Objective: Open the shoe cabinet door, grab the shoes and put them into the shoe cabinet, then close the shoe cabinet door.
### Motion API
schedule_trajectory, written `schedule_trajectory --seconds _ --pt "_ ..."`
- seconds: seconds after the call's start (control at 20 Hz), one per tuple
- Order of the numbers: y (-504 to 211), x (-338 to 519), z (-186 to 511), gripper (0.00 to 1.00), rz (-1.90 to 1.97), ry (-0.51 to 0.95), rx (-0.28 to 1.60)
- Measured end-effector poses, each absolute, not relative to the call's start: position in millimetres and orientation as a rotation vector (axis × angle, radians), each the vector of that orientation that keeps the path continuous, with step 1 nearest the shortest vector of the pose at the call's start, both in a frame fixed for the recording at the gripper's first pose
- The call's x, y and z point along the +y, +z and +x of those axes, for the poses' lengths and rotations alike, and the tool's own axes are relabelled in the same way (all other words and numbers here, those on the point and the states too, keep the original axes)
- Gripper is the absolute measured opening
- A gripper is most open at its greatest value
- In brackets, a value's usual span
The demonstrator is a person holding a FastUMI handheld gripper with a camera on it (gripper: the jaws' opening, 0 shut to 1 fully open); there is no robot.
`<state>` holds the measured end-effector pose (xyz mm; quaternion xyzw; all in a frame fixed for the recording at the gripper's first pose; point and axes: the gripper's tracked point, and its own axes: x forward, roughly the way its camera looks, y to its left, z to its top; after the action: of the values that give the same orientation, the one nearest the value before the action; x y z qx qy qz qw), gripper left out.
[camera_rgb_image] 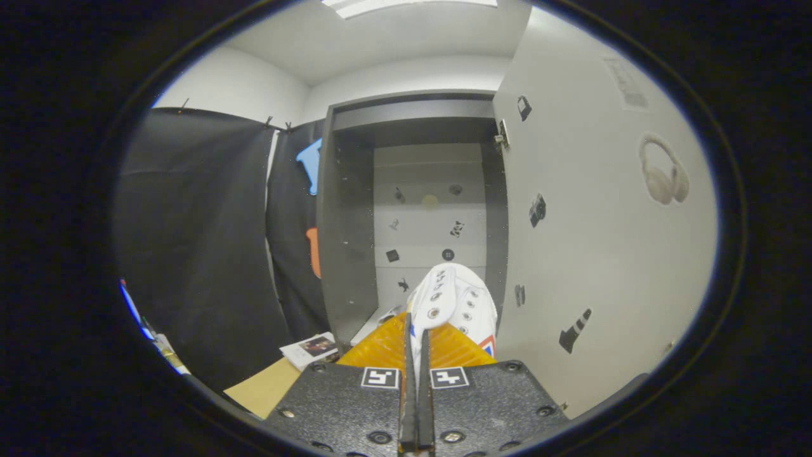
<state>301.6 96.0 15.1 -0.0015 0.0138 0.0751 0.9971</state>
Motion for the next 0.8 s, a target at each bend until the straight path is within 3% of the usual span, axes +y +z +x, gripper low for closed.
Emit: schedule_trajectory --seconds 0.45,0.8 --pt "16.9 136.4 411.3 0.05 -0.055 0.165 0.032" --pt "-50.1 120.4 512.1 0.06 -0.101 0.084 0.115"
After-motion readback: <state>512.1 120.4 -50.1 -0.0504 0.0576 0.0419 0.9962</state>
